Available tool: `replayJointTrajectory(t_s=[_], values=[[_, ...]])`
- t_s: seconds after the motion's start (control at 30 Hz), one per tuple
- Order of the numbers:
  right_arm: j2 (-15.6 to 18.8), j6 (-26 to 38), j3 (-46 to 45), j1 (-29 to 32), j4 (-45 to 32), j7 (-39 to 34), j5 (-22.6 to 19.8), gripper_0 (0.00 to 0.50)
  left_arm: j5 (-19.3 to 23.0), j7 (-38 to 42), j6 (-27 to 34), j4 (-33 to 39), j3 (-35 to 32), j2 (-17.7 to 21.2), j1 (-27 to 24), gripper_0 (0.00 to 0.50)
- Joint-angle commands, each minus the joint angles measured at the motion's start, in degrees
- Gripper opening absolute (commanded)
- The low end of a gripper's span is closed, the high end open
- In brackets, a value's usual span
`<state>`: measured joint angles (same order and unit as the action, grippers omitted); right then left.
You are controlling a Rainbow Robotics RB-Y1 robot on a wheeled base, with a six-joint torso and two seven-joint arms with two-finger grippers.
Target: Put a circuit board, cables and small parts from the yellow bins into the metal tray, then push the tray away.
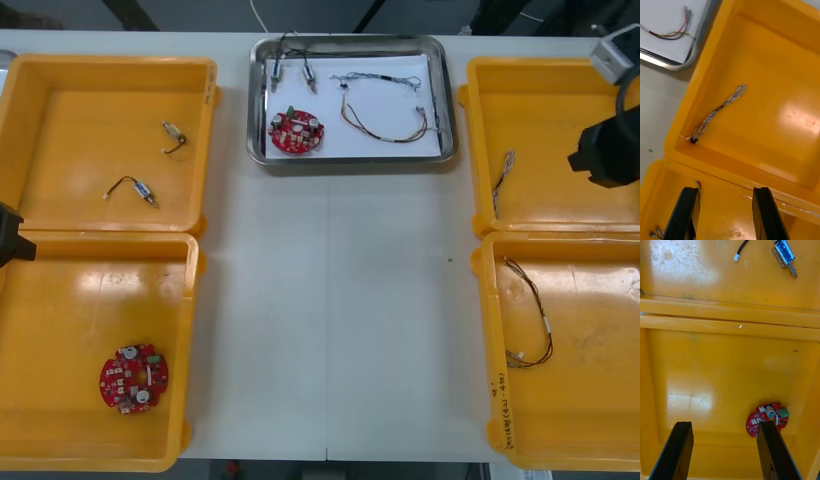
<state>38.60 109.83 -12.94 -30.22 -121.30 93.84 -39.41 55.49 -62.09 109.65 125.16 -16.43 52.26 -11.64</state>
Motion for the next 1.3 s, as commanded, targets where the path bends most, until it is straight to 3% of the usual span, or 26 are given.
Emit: replayJointTrajectory(t_s=[0.03,0.27,0.53,0.83,1.3], values=[[2.80,0.17,-9.38,6.14,-1.84,-1.11,-3.56,0.421,0.14,-4.97,0.35,1.40,-1.76,2.68,0.92,0.500],[5.17,0.17,-12.19,11.41,-1.75,-0.85,-4.53,0.428,0.14,-4.97,0.35,1.40,-1.76,2.68,0.92,0.500],[4.99,0.17,-14.04,15.63,-1.66,-2.17,-3.12,0.444,0.14,-4.97,0.35,1.40,-1.76,2.68,0.92,0.500],[1.21,0.17,-15.18,16.16,2.91,-3.49,-4.09,0.447,0.14,-4.97,0.35,1.40,-1.76,2.68,0.92,0.500],[-0.28,0.17,-12.81,18.80,4.05,-6.74,-4.44,0.445,0.14,-4.97,0.35,1.40,-1.76,2.68,0.92,0.500]])
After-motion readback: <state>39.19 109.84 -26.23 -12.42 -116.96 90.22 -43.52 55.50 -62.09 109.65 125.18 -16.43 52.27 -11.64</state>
